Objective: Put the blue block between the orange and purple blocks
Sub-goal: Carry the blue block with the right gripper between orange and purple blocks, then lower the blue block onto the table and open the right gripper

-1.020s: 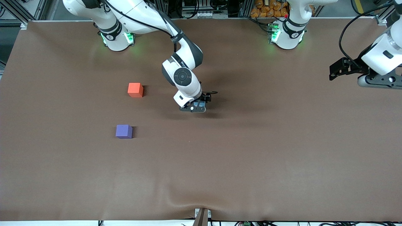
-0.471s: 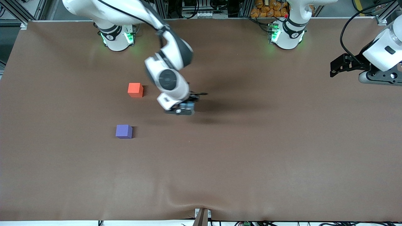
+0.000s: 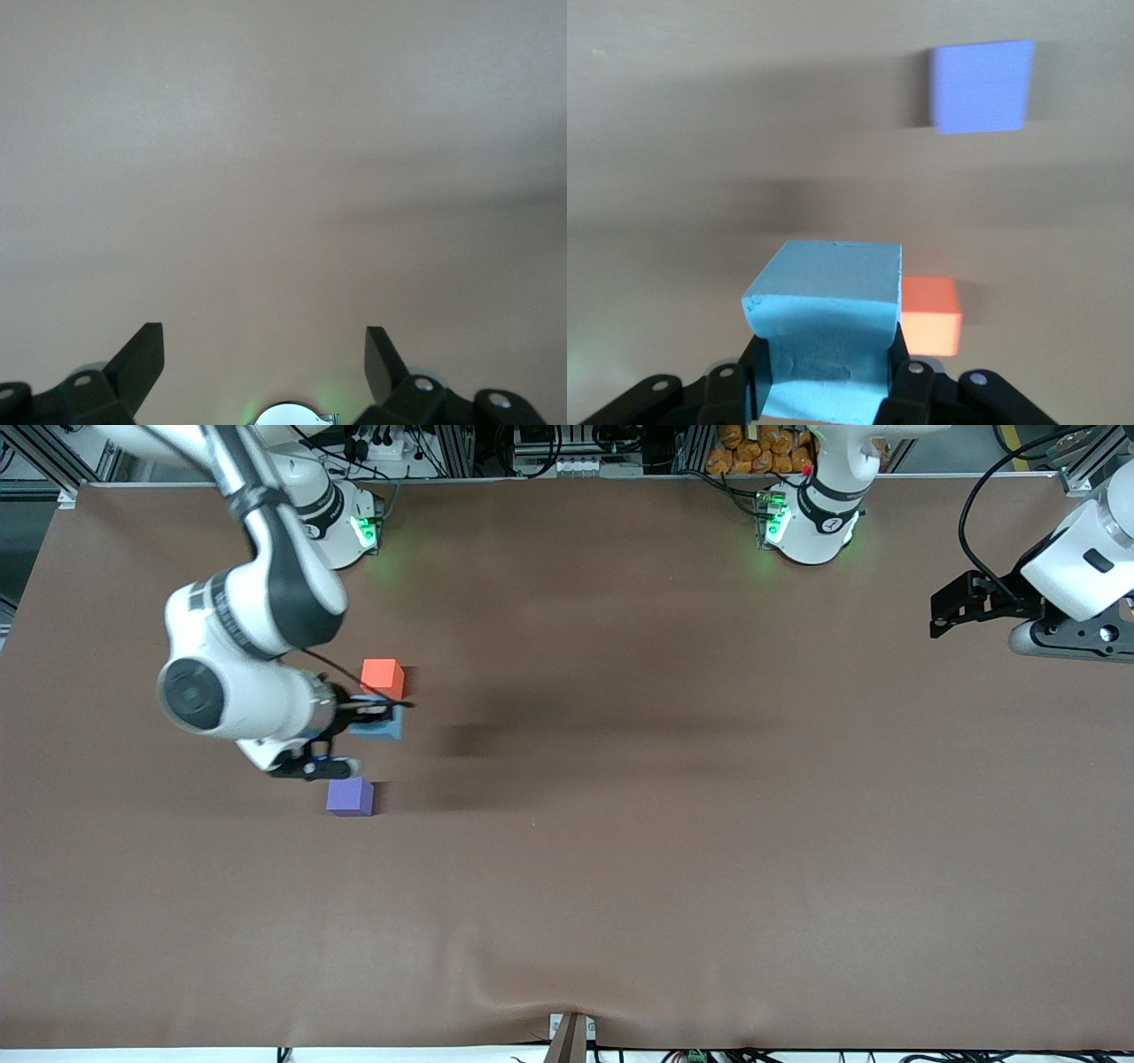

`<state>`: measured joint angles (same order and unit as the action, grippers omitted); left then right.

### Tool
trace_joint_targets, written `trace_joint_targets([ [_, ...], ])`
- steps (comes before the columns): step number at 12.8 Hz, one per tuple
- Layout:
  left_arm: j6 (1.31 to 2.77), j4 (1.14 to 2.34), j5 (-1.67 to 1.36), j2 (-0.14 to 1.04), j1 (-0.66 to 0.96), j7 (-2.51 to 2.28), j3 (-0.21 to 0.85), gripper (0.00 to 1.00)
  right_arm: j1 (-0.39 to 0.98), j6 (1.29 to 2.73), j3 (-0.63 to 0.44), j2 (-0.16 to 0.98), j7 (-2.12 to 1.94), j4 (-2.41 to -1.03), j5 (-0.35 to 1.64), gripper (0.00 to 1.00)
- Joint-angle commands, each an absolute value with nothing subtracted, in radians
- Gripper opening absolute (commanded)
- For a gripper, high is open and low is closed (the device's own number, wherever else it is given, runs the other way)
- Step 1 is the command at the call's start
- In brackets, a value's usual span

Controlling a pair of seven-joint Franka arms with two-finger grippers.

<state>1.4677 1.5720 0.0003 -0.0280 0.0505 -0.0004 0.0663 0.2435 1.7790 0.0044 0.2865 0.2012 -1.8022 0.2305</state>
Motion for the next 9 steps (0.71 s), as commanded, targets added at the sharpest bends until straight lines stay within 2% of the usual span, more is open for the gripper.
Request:
trace_joint_targets([
  [1,1.448,1.565,0.023,-0.037,0.058,0.008,0.058,1.0,0.198,1.921,0.028,0.239,0.121,-1.971,0.221,0.0],
  [6,1.45,1.562,0.023,-0.034,0.057,0.006,0.055,1.0,0.149,2.222,0.031,0.242,0.028,-2.203,0.222,0.0],
  [9,1.451,1.562,0.02,-0.035,0.055,0.015,0.054,1.0,0.155,2.252,0.031,0.261,0.028,-2.215,0.224,0.0],
])
